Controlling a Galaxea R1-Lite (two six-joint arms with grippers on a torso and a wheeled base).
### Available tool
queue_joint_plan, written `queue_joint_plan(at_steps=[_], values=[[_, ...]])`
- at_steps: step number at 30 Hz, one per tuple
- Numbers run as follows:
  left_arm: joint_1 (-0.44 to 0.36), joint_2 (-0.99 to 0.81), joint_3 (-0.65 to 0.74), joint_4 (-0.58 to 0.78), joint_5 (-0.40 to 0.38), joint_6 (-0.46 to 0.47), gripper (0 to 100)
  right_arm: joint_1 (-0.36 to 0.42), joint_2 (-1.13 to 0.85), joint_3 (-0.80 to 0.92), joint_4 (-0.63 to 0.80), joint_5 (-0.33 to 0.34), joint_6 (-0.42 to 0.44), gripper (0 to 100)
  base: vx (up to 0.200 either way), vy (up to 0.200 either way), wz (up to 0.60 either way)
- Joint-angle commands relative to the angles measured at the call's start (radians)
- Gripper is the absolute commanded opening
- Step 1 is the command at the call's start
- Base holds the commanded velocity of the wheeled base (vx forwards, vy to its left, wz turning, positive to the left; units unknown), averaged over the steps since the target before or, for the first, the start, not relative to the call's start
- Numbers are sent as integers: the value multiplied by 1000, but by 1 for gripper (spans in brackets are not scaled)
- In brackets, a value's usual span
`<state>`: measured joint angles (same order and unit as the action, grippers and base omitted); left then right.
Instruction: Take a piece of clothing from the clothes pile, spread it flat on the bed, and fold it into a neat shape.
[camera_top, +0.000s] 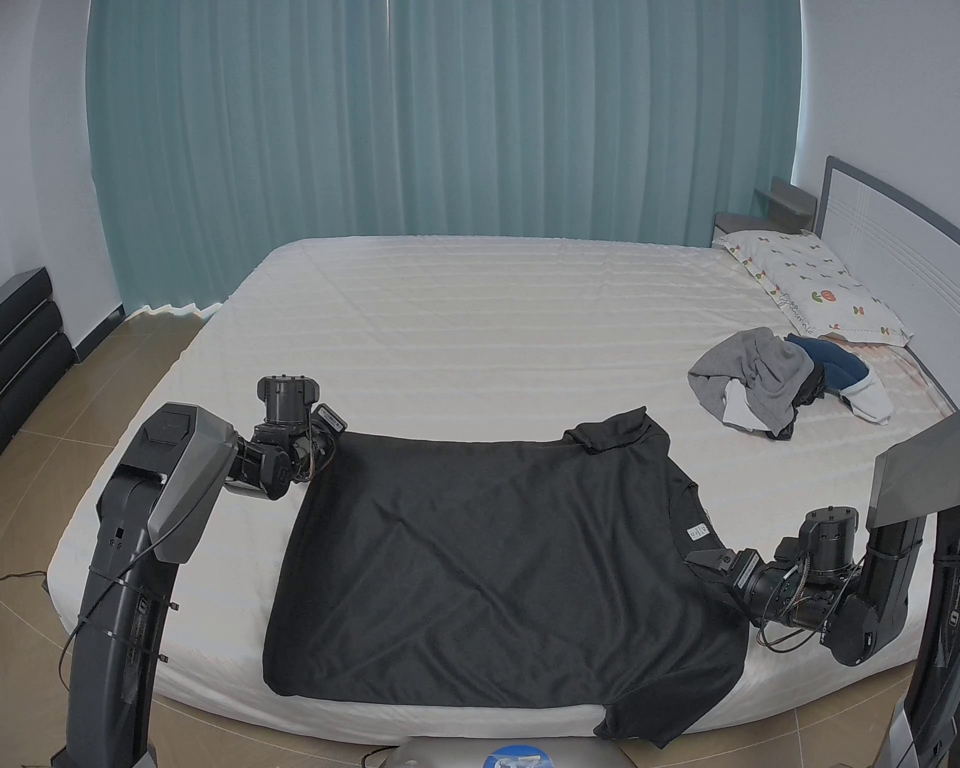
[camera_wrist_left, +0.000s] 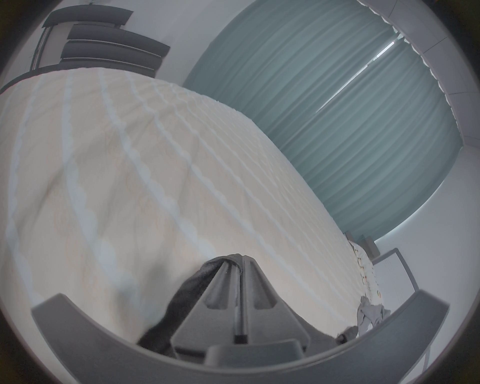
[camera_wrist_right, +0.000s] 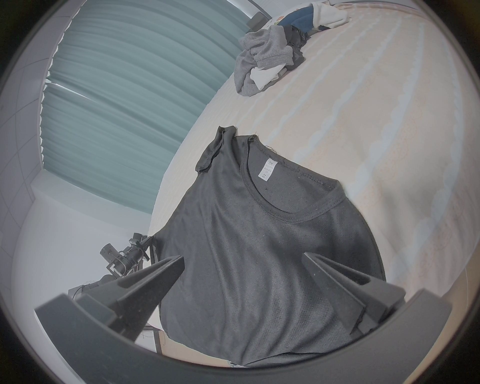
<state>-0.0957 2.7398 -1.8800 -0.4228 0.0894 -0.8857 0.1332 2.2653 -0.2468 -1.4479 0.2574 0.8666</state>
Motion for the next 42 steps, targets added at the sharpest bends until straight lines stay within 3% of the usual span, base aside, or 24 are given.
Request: queue_joint_plan(at_steps=[1,6,14,15,18,21,27,29,36,42], values=[[24,31,-45,1,-3,1,0,0,8,-2,-6,0,0,100,0,0,0],[30,69,-82,4,-11,1,0,3,59,14,-101,-9,0,100,0,0,0],[31,69,-85,41,-14,-2,0,2,57,11,-114,-9,2,100,0,0,0],[31,67,-85,52,-14,-4,100,2,53,8,-114,-9,3,100,0,0,0],[33,63,-82,52,-17,-7,100,2,48,3,-114,-9,5,100,0,0,0],[37,-8,-53,58,-5,-94,100,2,14,-9,-114,-9,23,100,0,0,0],[64,-175,119,75,-82,-139,100,5,-12,-28,-114,-9,48,100,0,0,0],[76,-273,263,59,-138,-137,100,5,-4,-23,-114,-9,49,100,0,0,0],[77,-425,544,4,-158,-147,100,5,-3,-23,-114,-9,51,100,0,0,0],[79,-500,677,-65,-246,-298,100,11,2,-17,-114,-4,57,100,0,67,0]])
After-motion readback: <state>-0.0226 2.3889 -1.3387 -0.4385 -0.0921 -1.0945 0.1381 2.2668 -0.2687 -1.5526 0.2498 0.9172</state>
